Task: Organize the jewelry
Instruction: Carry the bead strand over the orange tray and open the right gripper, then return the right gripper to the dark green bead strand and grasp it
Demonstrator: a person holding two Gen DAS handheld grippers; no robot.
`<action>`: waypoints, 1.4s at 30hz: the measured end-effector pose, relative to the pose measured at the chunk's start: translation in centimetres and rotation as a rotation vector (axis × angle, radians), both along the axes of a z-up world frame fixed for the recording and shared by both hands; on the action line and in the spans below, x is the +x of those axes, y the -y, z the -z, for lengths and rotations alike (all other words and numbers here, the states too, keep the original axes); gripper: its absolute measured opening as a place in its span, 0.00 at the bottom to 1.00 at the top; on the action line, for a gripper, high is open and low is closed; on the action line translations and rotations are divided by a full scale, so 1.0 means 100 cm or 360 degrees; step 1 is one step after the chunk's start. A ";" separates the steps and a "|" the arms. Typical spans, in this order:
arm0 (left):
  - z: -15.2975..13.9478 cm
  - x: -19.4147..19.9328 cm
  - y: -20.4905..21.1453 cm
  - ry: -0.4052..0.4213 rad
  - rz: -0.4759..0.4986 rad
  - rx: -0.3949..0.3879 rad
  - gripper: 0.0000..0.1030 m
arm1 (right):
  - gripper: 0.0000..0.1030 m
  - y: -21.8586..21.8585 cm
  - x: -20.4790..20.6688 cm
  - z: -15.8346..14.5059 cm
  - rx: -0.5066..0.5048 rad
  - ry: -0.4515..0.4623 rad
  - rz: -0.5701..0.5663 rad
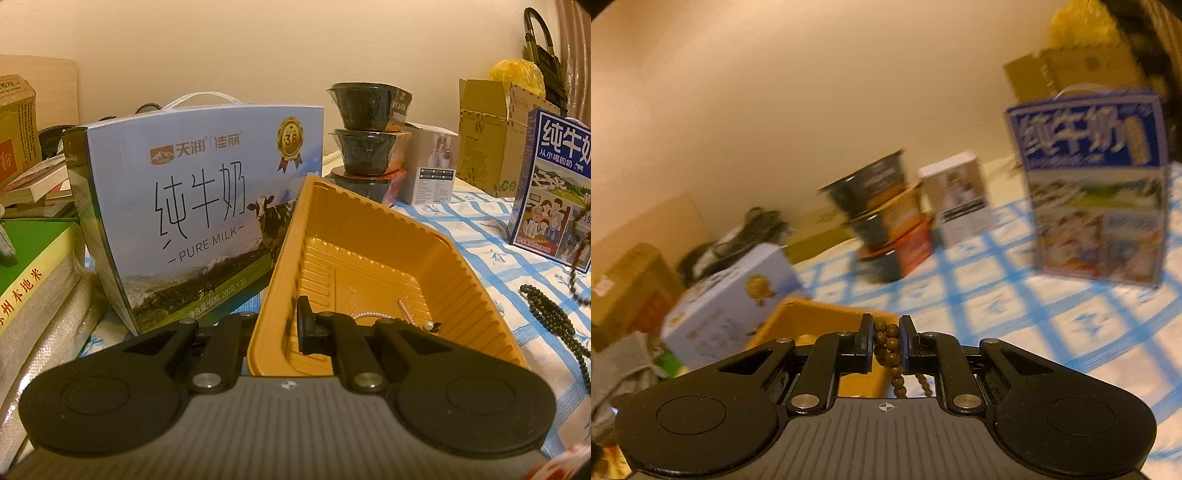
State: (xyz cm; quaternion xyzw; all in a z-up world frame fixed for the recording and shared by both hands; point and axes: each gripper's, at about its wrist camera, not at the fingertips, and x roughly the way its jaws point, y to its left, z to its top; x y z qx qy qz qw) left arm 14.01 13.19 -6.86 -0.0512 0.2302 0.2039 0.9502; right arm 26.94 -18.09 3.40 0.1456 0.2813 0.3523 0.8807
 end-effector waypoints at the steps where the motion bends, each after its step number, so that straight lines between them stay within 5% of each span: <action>1: 0.000 0.000 0.000 0.0001 0.0001 0.0000 0.09 | 0.14 -0.009 0.000 0.003 0.0020 -0.0025 -0.0028; 13: 0.000 0.000 -0.001 -0.0002 0.0005 -0.0006 0.09 | 0.14 -0.094 -0.001 0.033 0.0121 -0.0152 -0.0234; 23: -0.001 0.001 -0.002 -0.0006 0.0005 -0.0007 0.09 | 0.15 -0.137 0.009 0.063 0.0106 -0.0179 -0.0190; 24: -0.001 0.001 -0.002 -0.0008 0.0005 -0.0007 0.09 | 0.16 -0.137 0.009 0.062 0.0110 -0.0177 -0.0191; 27: 0.000 0.001 -0.003 -0.0015 0.0001 -0.0011 0.09 | 0.46 -0.134 0.009 0.059 0.0110 -0.0160 -0.0176; 42: 0.002 0.002 -0.004 -0.0017 -0.0004 -0.0012 0.09 | 0.47 -0.048 -0.010 0.090 -0.0212 -0.0194 0.0080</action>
